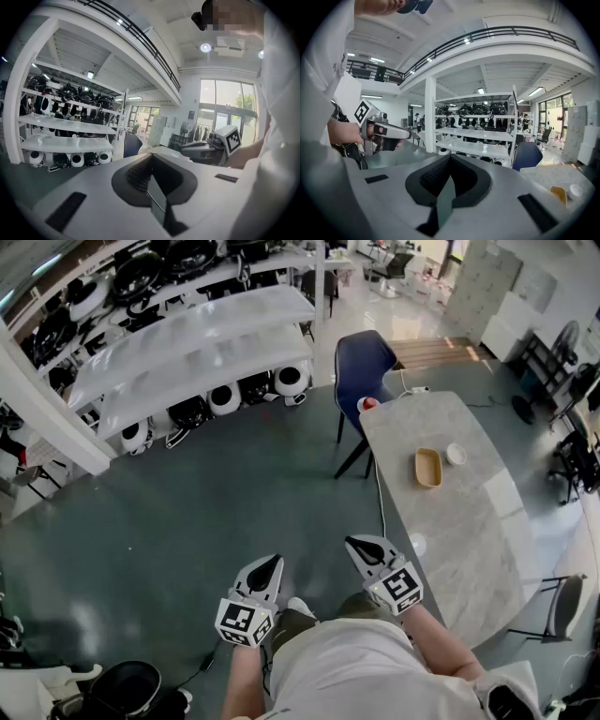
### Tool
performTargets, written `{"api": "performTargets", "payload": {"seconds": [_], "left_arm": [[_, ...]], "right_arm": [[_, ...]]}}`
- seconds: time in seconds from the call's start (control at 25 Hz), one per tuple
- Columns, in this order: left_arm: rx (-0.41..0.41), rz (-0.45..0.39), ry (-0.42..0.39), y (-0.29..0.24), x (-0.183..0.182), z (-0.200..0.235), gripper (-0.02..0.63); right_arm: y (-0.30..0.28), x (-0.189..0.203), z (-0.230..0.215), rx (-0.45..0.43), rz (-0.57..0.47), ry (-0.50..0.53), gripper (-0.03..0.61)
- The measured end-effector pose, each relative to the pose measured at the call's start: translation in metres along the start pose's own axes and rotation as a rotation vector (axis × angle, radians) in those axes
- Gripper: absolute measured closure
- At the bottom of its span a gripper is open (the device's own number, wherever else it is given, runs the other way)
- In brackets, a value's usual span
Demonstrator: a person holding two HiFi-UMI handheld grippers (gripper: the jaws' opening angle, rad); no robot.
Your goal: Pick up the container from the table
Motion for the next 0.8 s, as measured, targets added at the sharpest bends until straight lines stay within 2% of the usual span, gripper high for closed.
{"api": "performTargets", "payload": {"seconds": [0.12, 0.24, 0.4, 0.56, 0.8], "left_arm": [[0.011, -0.002, -0.001, 0.015, 0.003, 0.030, 0.611], [0.013, -0.007, 0.002, 0.023, 0.003, 0.055, 0.611], [0.032, -0.016, 0.022, 0.013, 0.004, 0.068, 0.611], [0.055, 0.000, 0.024, -0.006, 0.005, 0.084, 0.611], [0.073, 0.041, 0.001, -0.061, 0.003, 0.102, 0.611]], "right_arm": [[-0.026, 0.000, 0.020, 0.000, 0.014, -0.008, 0.568], [-0.049, -0.006, 0.035, -0.011, 0.038, 0.039, 0.568], [-0.059, -0.005, 0.035, 0.009, 0.054, 0.033, 0.566], [-0.073, 0.008, 0.019, 0.040, 0.087, 0.019, 0.566], [-0.093, 0.023, -0.040, 0.080, 0.099, -0.006, 0.566]]}}
Point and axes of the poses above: the fingertips, and each gripper's own axes: y backward along the fingers, z to its left, x out of its underside, the point moved 2 cm from there along y, backward along the fingers, and after that the axes turned 1 degree about z, right-handed, at the moved point
